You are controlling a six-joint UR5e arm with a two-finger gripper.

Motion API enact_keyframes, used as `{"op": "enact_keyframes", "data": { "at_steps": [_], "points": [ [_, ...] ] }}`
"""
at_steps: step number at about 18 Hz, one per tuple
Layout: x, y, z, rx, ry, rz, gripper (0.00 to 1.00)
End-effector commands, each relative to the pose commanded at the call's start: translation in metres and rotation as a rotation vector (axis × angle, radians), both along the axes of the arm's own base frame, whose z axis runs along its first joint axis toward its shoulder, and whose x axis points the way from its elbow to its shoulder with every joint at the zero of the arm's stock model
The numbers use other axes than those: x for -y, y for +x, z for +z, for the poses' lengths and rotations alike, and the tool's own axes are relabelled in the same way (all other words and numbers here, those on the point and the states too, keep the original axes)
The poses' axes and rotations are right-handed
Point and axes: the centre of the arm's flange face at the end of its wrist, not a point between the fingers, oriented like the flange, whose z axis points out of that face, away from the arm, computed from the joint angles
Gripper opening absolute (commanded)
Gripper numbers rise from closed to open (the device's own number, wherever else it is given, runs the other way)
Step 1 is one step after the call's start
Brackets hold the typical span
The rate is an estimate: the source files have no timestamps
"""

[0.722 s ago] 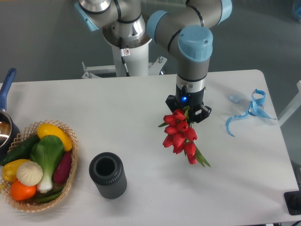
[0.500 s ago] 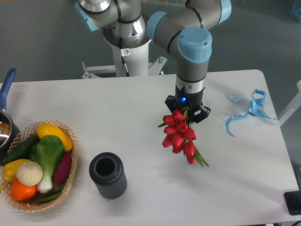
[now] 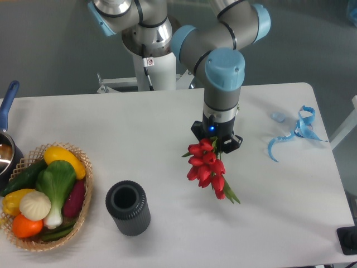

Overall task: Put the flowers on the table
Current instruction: 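Lower the red tulips onto the table and open the gripper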

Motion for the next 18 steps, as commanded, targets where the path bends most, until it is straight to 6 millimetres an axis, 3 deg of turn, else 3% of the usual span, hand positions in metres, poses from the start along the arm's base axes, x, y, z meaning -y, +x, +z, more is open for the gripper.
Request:
{"op": "enact_keyframes", "data": {
  "at_steps": [1, 2, 11, 18],
  "points": [
    [-0.002, -0.001, -0.003, -0.013, 0.009, -0.002, 0.86],
    [-0.003, -0.001, -0.007, -0.025, 0.015, -0.003, 1.0],
    [0.0, 0.003, -0.005, -0.049, 0.008, -0.008, 1.0],
    [0.027, 0.007, 0.004, -0.074, 0.012, 0.023, 1.0]
  ]
}}
